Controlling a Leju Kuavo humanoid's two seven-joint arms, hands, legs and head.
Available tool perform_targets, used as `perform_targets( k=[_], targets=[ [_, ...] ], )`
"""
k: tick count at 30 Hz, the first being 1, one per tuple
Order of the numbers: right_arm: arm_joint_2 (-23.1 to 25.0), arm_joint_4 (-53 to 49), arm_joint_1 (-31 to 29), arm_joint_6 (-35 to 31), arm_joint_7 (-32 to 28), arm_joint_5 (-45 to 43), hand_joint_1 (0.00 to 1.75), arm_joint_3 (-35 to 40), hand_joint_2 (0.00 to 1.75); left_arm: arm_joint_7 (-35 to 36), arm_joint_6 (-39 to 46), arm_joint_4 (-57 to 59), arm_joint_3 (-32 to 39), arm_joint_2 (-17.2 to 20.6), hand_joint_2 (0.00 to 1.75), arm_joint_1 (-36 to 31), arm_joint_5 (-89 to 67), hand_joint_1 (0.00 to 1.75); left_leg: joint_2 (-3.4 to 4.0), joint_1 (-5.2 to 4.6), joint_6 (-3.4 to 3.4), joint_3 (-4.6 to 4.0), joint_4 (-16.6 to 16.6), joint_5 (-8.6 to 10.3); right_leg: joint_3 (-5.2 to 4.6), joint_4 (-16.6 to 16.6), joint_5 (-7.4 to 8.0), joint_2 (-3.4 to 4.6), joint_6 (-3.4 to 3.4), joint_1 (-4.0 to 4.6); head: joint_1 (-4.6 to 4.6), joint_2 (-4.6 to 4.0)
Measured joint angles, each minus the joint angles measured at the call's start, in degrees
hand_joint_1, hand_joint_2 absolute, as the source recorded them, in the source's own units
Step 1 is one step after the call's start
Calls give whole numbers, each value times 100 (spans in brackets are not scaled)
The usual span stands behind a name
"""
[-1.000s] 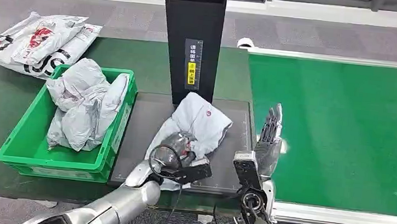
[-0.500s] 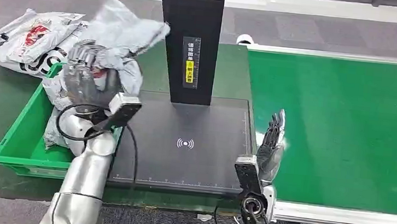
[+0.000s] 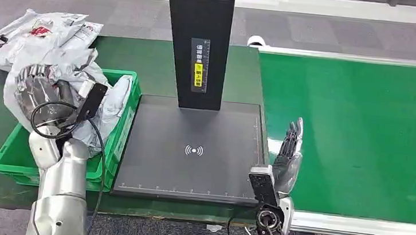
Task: Moved the parcel from conveyor to table for the left to box.
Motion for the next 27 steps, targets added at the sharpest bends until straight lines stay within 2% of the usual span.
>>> perform_targets(
  k=[2, 3, 4, 6, 8, 17, 18, 19, 22, 23, 27],
  targets=[
    [2, -96, 44, 66, 39, 26, 0, -65, 0, 1203, -7, 951, -397, 323, 175, -131, 41, 175, -4, 1, 0, -3, 1, 1, 1, 0, 0, 1, -1, 5, 0, 0],
    [0, -144, 64, 101, 50, 37, 0, -94, 0, 1368, -82, 1480, -584, 444, 175, -217, 113, 175, -9, 1, 0, -5, 1, 1, 2, -1, 0, -4, -1, 6, 0, 0],
    [0, -188, 81, 157, 59, 59, 0, -118, 0, 1256, -373, 1865, -698, 503, 175, -279, 111, 175, -15, 2, 1, -4, 1, 2, 8, -1, 0, -12, -1, 4, 0, 0],
    [0, -256, 98, 265, 81, 140, 0, -147, 0, 1177, -1464, 2523, -921, 591, 175, -519, 92, 175, -44, -2, 5, 2, -1, 5, 29, 1, -3, -36, 0, -10, 2, 0],
    [0, -306, 105, 302, 102, 173, 0, -168, 0, 1231, -1888, 2917, -1039, 680, 175, -661, 98, 175, -43, -5, 6, 14, -1, 4, 40, 0, -4, -35, 1, -12, 0, -2],
    [0, -411, 119, 330, 149, 197, 0, -201, 0, 1234, -2013, 3651, -1190, 853, 175, -922, 100, 173, -57, -11, 21, 31, -1, 15, 65, -3, -3, -55, 8, -17, 0, 0],
    [0, -414, 121, 333, 149, 197, 0, -214, 0, 1234, -2015, 3696, -1201, 864, 175, -936, 98, 28, -57, -11, 21, 34, -1, 15, 68, -3, -3, -55, 8, -18, 2, -2],
    [0, -418, 122, 332, 151, 199, 0, -225, 0, 1242, -2045, 3727, -1203, 875, 175, -948, 98, 0, -57, -12, 21, 36, -1, 15, 70, -3, -3, -55, 8, -18, 2, 0],
    [0, -422, 127, 363, 162, 232, 0, -238, 0, 1385, -2416, 3804, -1253, 897, 175, -962, 30, 0, -59, -12, 21, 40, -1, 15, 75, -3, -2, -56, 8, -18, 0, 0],
    [0, -444, 136, 374, 170, 251, 0, -254, 0, 1400, -2505, 3806, -1278, 901, 0, -962, 56, 0, -64, -12, 21, 41, -1, 15, 77, -3, -3, -62, 8, -18, 0, 0],
    [0, -554, 201, 448, 249, 365, 0, -269, 0, 1519, -2087, 3812, -1297, 902, 0, -982, 357, 0, -68, -14, 21, 45, -1, 15, 84, -3, -3, -66, 7, -21, 0, -2]
  ],
)
